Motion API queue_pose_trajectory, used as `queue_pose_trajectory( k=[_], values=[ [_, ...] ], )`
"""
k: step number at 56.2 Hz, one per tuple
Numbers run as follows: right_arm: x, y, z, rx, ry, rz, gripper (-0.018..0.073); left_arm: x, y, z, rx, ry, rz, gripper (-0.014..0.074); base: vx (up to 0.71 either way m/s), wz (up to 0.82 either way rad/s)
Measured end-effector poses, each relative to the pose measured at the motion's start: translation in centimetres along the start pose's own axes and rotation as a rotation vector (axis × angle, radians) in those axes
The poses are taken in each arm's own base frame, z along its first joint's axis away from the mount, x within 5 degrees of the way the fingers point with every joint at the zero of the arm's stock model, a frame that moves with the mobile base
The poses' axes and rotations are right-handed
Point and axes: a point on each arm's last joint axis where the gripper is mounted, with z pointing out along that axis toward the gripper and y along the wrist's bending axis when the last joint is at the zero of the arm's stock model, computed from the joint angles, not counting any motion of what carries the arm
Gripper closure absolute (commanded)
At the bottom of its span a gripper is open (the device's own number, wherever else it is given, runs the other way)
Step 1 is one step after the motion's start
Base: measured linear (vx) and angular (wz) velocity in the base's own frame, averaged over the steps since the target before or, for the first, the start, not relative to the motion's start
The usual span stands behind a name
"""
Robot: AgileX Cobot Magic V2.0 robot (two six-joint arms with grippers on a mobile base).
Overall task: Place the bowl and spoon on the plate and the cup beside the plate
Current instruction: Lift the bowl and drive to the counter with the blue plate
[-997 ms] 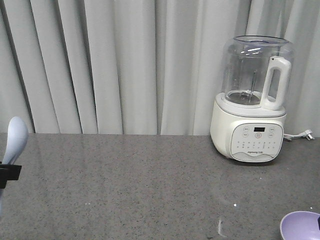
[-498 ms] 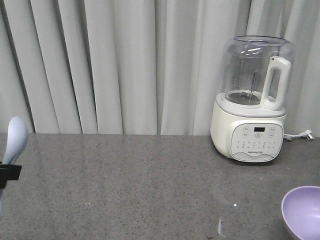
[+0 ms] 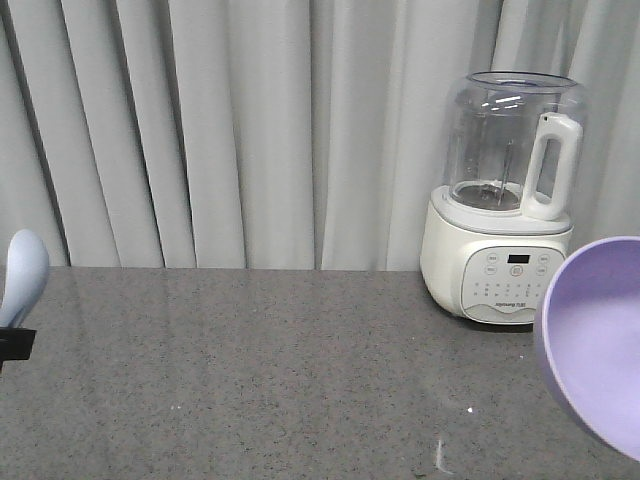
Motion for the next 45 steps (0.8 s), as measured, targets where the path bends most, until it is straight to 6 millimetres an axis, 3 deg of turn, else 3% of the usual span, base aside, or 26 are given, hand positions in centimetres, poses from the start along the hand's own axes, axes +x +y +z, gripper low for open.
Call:
queue_pose_trajectory(
  k=[11,20,45],
  values=[
    [0.8,1.9,-2.8,-0.060,-0.059,-0.065,0.0568,0.3,-0.9,-3.1,-0.003,-0.094,0.025,0.0600,0.00,0.00],
    [1.1,2.4,-3.7,-0.076,-0.081,-0.085,0.0568,0.6,-1.4,-4.7,-0.003,-0.143,0.039,0.0600,0.00,0.00],
    [1.1,2.4,-3.7,-0.076,-0.082,-0.085,0.0568,0.7,-1.4,-4.9,-0.002,-0.146,0.040,0.0600,0.00,0.00]
  ],
)
